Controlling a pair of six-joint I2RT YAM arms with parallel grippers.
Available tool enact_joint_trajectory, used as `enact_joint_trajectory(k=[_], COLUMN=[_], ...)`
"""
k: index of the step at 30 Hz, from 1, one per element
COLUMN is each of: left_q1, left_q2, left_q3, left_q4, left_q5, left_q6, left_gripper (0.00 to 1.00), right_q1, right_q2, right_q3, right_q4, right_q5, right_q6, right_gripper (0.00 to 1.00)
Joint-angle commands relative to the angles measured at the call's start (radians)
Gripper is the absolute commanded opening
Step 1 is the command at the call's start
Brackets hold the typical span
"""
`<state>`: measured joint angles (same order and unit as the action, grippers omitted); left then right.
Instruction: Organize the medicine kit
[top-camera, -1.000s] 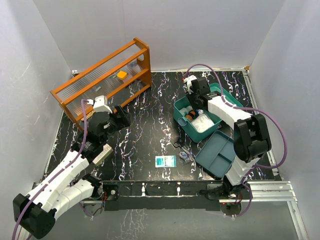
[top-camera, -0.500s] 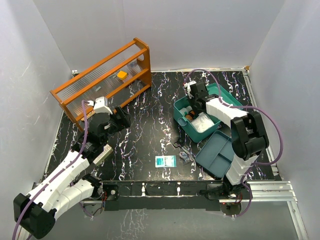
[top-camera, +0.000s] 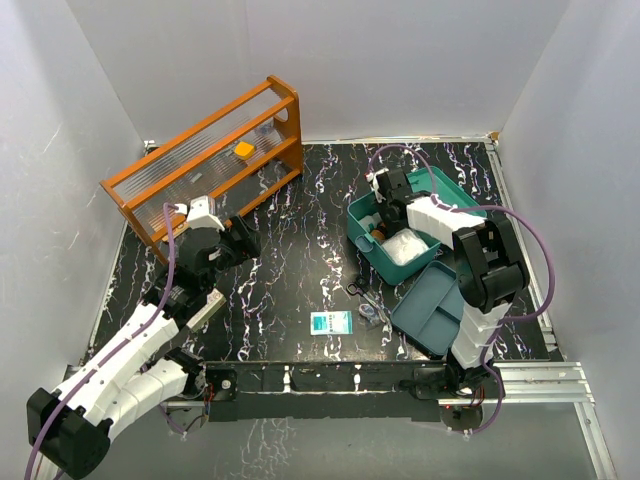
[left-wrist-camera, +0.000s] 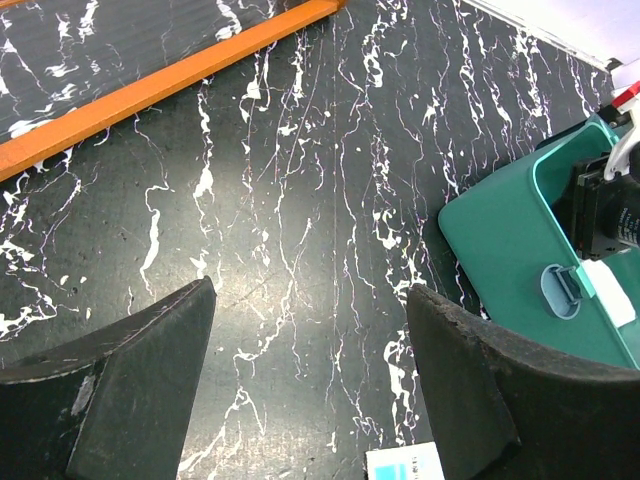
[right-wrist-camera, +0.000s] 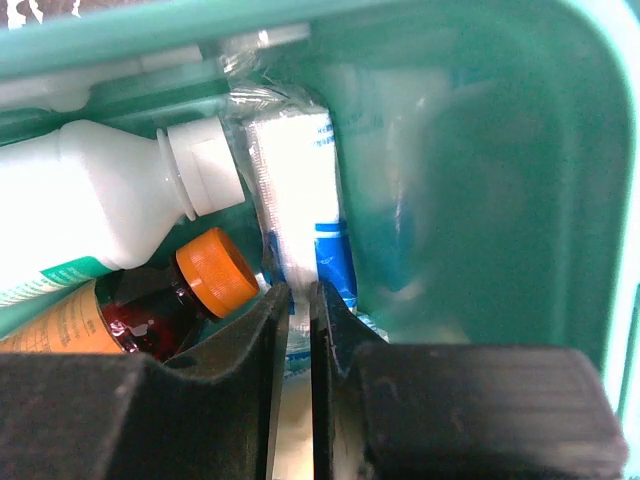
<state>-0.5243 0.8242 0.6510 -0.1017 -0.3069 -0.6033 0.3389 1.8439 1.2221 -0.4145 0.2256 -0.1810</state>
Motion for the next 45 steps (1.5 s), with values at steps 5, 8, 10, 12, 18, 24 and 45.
enact_joint_trajectory(k=[5, 8, 10, 12, 18, 24, 45], left_q1=[0.006, 0.006, 0.007, 0.006, 0.007, 0.007, 0.006], left_q2=[-0.026, -0.029, -0.028, -0.028, -0.028, -0.036, -0.064], left_q3=[-0.013, -0.011, -0.005, 0.002, 0.013, 0.021, -0.037], left_q4=[0.007, 0.012, 0.013, 0.013, 0.036, 0.040, 0.072], left_q5=[-0.015, -0.012, -0.004, 0.003, 0.047, 0.116, 0.157], left_q6=[-0.008, -0.002, 0.006, 0.017, 0.083, 0.139, 0.182], left_gripper=[0.76, 0.76, 0.76, 0.76, 0.76, 0.76, 0.77], right_q1=[0.000, 0.000, 0.000, 0.000, 0.009, 0.007, -0.037], right_q2=[-0.039, -0.125, -0.176, -0.205, -0.272, -0.511, -0.680], right_q3=[0.071, 0.095, 0.111, 0.137, 0.190, 0.027, -0.202], right_q4=[0.032, 0.025, 0.009, -0.041, -0.182, -0.192, -0.413], right_q5=[-0.012, -0.030, -0.022, -0.016, 0.020, 0.026, 0.145], right_q6=[0.052, 0.099, 0.146, 0.199, 0.397, 0.574, 0.968], right_gripper=[0.17, 0.23, 0.27, 0.31, 0.35, 0.41, 0.62])
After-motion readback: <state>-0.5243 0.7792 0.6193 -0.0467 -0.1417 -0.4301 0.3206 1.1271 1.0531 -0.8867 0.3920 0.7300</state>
